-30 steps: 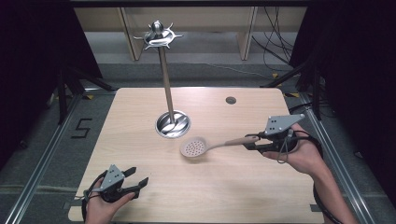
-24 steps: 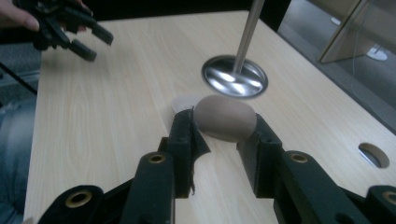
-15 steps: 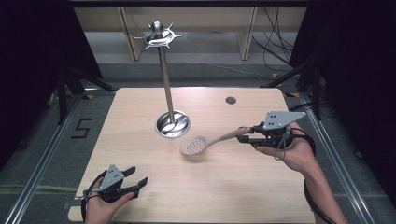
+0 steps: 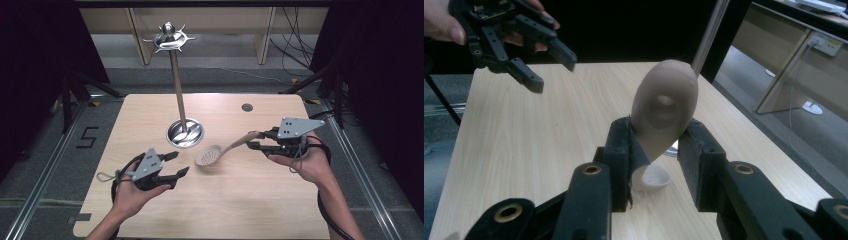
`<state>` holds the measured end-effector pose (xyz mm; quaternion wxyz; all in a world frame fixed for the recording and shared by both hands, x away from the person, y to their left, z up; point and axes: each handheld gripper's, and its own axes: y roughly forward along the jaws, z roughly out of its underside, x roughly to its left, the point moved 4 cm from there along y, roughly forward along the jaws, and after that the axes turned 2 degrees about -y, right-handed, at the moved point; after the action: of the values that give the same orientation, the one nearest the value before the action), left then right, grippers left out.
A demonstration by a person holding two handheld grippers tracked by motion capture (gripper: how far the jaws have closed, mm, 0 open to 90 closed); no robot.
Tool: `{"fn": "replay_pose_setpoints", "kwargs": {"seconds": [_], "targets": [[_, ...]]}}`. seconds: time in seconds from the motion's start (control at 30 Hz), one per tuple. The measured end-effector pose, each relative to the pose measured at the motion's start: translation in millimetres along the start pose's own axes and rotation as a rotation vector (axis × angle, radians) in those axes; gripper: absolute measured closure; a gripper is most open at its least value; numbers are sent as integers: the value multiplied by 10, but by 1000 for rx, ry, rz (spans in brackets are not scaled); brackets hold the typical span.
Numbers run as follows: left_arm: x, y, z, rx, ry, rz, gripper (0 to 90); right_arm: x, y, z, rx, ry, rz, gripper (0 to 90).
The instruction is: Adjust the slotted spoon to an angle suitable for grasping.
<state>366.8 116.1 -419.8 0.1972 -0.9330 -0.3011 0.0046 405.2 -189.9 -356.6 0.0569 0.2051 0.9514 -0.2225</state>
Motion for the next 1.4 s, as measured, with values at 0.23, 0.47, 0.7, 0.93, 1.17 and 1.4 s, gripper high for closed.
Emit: {"fn": "replay_pose_setpoints", "kwargs": {"seconds": [0.23,0.47,0.7,0.93,1.17,1.4], "targets": [[5,461,-369,64,74,131,416,-2,29,-58,-29,-8,-29,681],[3,773,-569,80,141,203,448,-23,56,-118,-40,-27,-40,682],[20,967,-701,83,197,268,477,-30,55,-147,-43,-32,-56,682],[-2,1063,-727,69,233,302,527,-38,77,-174,-60,-32,-55,682],[3,1042,-785,27,215,294,551,-46,85,-241,-97,-37,-64,682],[7,979,-810,8,218,293,538,-47,76,-320,-122,-36,-52,682]]}}
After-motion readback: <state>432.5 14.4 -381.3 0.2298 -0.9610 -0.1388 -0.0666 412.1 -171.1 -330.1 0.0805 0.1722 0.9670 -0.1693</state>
